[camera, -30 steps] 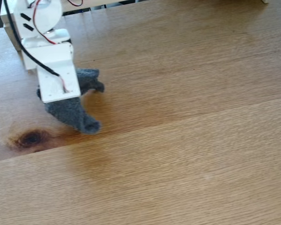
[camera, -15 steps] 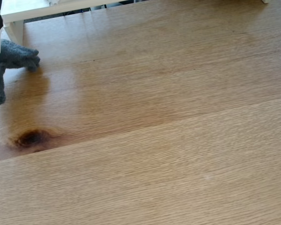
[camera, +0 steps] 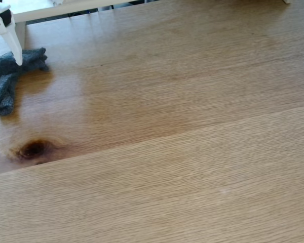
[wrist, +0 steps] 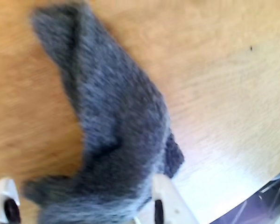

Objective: Clean the area in front of the robot

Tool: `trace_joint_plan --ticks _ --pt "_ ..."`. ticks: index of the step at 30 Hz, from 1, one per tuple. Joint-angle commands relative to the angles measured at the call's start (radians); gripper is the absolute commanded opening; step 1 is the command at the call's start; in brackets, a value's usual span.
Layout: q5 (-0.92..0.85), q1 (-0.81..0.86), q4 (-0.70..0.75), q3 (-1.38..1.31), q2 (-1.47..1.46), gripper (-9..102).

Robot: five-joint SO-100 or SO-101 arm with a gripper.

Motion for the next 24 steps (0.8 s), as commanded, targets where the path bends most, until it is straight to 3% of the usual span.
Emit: trace_joint_plan --ticks 1,7,16,24 --pt "0.101 -0.147 0.037 -0.008 0.153 24" --pt "0.281 -0.477 0.199 -0.006 0.321 4" --pt "0.603 -0.841 0.328 -0.005 0.558 0" --pt "0.68 -0.917 0.468 -0.002 0.801 0"
